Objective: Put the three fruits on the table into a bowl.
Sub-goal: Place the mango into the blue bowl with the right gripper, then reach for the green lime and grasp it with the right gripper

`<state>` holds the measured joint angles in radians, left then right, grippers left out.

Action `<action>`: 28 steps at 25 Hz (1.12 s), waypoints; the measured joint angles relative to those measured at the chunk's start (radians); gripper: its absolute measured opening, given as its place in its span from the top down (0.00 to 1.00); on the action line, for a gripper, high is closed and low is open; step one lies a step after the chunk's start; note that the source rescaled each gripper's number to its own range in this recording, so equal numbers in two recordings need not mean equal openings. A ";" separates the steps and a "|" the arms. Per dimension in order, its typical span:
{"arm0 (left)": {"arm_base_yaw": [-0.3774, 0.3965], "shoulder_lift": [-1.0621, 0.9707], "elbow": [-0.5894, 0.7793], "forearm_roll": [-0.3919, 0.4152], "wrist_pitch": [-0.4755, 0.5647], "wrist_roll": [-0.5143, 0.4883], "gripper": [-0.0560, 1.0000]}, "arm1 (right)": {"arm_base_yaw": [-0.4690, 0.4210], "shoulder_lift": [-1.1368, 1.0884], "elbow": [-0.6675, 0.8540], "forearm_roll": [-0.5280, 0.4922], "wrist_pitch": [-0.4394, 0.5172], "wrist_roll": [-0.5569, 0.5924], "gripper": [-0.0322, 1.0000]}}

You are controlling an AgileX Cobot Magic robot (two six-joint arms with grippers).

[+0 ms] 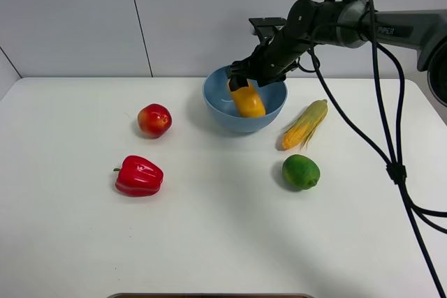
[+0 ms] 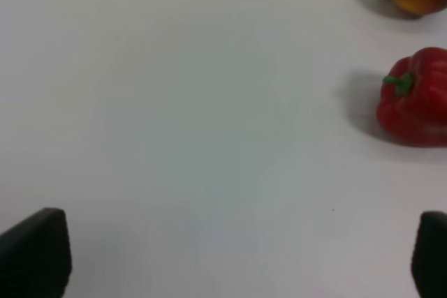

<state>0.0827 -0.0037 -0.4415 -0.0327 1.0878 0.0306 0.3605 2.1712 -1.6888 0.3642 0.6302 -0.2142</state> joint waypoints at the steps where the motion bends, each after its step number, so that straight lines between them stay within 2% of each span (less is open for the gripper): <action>1: 0.000 0.000 0.000 0.000 0.000 0.000 0.00 | 0.000 0.000 0.000 0.000 0.003 0.003 0.63; 4: 0.000 0.000 0.000 0.000 0.000 0.000 0.00 | 0.000 0.000 0.000 0.000 0.015 0.006 0.56; 8: 0.000 0.000 0.000 0.000 0.000 0.000 0.00 | 0.000 -0.006 0.000 0.000 0.029 0.006 0.55; 16: 0.000 0.000 0.000 0.000 0.000 0.000 0.00 | 0.000 -0.088 0.000 -0.012 0.118 0.006 0.55; 28: 0.000 0.000 0.000 0.000 0.000 0.000 0.00 | 0.000 -0.286 -0.001 -0.045 0.420 0.041 0.55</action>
<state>0.0827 -0.0037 -0.4415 -0.0327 1.0878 0.0306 0.3605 1.8848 -1.6896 0.3193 1.0502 -0.1728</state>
